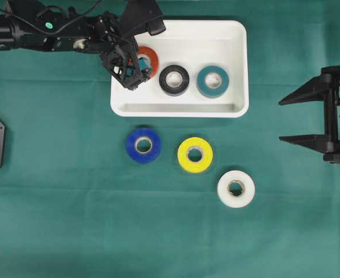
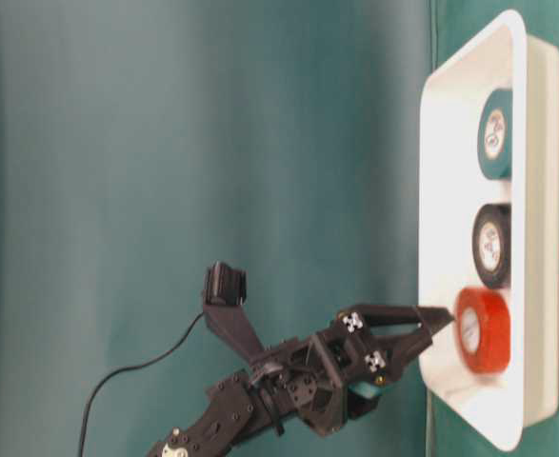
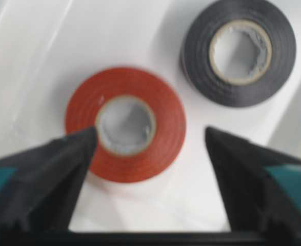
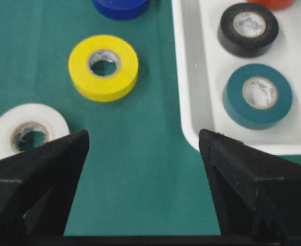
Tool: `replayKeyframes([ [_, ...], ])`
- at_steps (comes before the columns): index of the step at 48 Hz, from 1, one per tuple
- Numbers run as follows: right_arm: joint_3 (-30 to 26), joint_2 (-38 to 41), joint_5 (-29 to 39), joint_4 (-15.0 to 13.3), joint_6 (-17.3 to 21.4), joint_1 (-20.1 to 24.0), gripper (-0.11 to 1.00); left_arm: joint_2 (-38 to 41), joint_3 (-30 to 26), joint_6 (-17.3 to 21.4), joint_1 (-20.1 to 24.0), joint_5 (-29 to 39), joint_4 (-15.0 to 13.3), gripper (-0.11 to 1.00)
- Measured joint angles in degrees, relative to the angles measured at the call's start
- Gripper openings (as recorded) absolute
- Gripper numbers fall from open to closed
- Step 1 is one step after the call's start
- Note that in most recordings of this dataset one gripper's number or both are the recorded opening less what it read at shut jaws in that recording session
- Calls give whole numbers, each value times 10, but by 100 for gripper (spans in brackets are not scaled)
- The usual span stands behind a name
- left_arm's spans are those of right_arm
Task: Pick up the tape from a random location and place it into the white case.
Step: 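Lower the red roll into the tray's left side and open the left gripper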
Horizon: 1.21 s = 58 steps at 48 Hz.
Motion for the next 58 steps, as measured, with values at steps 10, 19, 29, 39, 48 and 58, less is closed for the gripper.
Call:
replayKeyframes([
  [10, 0, 0, 1, 0, 0, 1, 82, 0, 3, 4, 0, 0, 0, 91],
  [19, 0, 1, 0, 0, 0, 0, 82, 0, 3, 5, -1, 1, 0, 91],
  [29, 0, 0, 1, 0, 0, 0, 82, -11, 3, 4, -1, 22, 0, 91],
  [39, 0, 0, 1, 0, 0, 1, 82, -55, -6, 4, -1, 62, 0, 91],
  [48, 0, 0, 1, 0, 0, 0, 82, -85, -10, 4, -3, 76, 0, 91],
  [58, 0, 0, 0, 0, 0, 0, 82, -87, -9, 4, -6, 78, 0, 91],
])
